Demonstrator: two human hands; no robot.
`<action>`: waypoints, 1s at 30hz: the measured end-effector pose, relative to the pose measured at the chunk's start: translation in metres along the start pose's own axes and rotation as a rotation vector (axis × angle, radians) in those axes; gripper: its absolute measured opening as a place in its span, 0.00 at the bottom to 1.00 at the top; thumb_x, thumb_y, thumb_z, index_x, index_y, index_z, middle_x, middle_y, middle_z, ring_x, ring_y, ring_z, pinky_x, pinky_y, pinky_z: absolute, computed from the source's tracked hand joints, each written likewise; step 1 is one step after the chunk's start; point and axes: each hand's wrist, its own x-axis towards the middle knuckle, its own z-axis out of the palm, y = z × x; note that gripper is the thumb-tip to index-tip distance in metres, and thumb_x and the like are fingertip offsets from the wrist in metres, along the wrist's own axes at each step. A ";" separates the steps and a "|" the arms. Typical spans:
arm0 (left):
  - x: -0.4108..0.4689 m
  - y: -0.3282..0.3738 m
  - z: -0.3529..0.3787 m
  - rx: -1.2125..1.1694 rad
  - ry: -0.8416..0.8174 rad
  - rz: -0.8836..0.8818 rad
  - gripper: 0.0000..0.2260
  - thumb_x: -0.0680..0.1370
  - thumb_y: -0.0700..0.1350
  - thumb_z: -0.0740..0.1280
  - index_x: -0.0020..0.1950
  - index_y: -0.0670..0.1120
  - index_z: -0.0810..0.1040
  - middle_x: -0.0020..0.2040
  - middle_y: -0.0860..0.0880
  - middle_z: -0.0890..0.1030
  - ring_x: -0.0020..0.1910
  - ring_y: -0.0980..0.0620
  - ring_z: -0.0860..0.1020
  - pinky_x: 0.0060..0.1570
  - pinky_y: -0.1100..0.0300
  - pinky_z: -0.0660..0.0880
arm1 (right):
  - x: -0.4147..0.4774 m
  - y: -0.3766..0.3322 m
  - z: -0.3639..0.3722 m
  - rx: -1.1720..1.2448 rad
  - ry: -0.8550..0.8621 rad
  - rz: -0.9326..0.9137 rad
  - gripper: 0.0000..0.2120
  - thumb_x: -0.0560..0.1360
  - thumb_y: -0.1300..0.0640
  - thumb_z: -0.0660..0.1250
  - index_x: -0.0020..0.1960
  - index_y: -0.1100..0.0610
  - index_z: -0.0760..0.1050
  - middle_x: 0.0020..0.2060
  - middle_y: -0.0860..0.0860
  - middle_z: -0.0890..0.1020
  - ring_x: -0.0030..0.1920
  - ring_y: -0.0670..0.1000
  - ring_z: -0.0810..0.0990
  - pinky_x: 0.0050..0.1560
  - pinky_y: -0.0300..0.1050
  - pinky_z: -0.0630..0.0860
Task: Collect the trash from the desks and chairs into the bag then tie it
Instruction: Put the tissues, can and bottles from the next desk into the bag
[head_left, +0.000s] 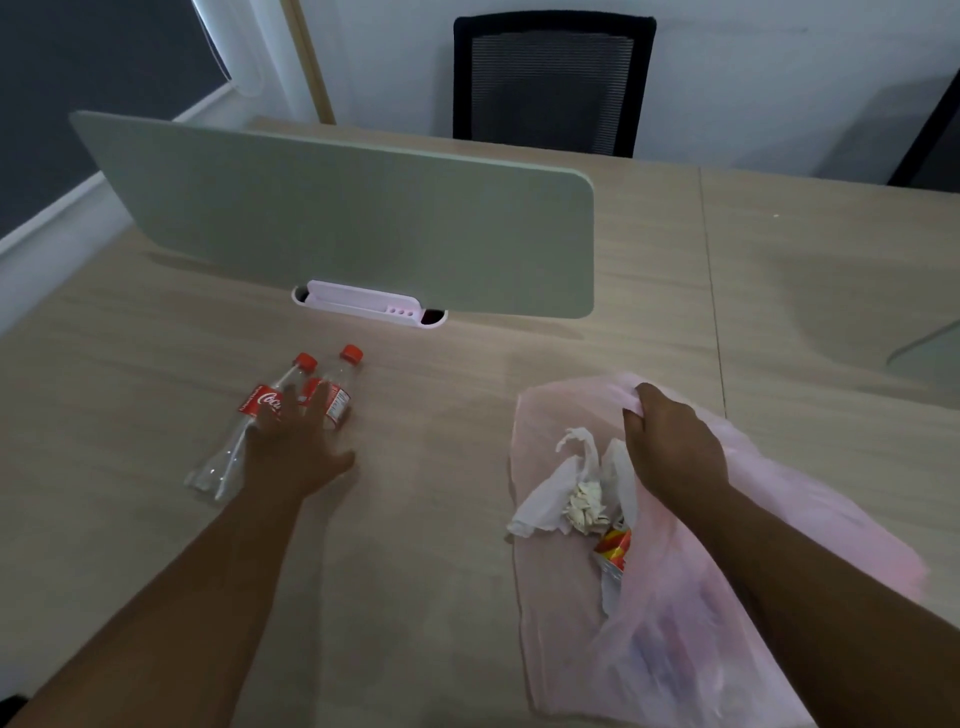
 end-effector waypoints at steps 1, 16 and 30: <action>0.000 -0.005 0.002 0.008 -0.047 -0.012 0.50 0.68 0.67 0.73 0.82 0.53 0.52 0.80 0.40 0.56 0.76 0.33 0.62 0.70 0.40 0.68 | 0.000 -0.001 0.002 -0.004 -0.005 0.006 0.15 0.81 0.52 0.52 0.60 0.57 0.72 0.45 0.56 0.81 0.42 0.57 0.79 0.41 0.47 0.73; -0.046 0.111 -0.062 -0.607 -0.174 0.633 0.35 0.66 0.44 0.77 0.71 0.54 0.68 0.63 0.57 0.74 0.52 0.56 0.76 0.54 0.58 0.76 | 0.007 0.015 -0.037 0.064 0.096 0.120 0.12 0.81 0.53 0.53 0.50 0.58 0.72 0.37 0.54 0.77 0.37 0.57 0.77 0.37 0.46 0.70; -0.081 0.259 -0.028 -0.342 0.038 0.762 0.28 0.72 0.59 0.72 0.71 0.53 0.74 0.69 0.49 0.77 0.68 0.43 0.72 0.68 0.48 0.71 | -0.023 0.031 -0.058 0.101 0.042 0.116 0.11 0.81 0.53 0.54 0.51 0.57 0.71 0.38 0.52 0.76 0.39 0.58 0.77 0.38 0.48 0.72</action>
